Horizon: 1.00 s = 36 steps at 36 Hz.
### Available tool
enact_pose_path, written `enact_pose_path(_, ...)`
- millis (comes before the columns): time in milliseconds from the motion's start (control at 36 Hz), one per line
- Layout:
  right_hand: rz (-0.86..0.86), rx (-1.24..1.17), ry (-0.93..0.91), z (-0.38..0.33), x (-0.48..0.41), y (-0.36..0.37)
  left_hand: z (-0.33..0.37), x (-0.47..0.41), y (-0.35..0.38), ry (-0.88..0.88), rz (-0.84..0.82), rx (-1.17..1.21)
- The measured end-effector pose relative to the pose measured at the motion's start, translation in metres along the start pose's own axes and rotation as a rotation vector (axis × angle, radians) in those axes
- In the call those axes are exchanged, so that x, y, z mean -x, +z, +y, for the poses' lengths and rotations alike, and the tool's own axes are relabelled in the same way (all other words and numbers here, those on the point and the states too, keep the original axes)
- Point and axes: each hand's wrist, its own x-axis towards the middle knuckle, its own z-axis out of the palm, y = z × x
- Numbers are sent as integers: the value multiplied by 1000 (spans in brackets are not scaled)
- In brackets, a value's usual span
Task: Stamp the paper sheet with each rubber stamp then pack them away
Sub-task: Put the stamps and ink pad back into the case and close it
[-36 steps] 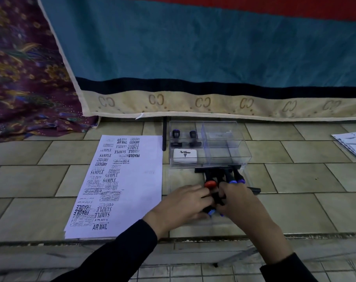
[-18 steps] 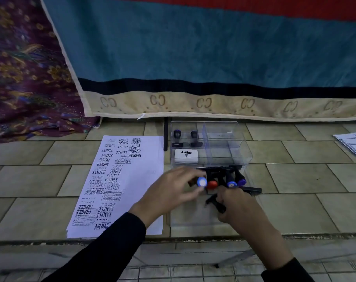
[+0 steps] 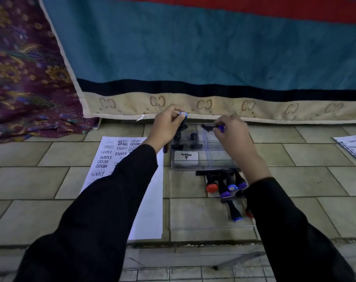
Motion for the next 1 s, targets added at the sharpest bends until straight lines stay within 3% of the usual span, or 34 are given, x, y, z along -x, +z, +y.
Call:
enact_pose_path(111,-27,-91,77,-3,-29,29,-9,-15,18,-65,-48,-83)
enact_pose_path(444,-209,137,-29,-3,-68,59,-20,-18,36,-141,-98,-323)
enact_pose_path(611,-351,235,-15,-5,-69,67,-18,-14,38,-98,-178,-512)
enact_pose_path(778,-362,274,2,-7,-69,70,-18,-13,41,-50,-206,-744)
enact_pose_path(1000,-318,333,-35,-4,-68,76,-21,-16,43,98,-116,-1054)
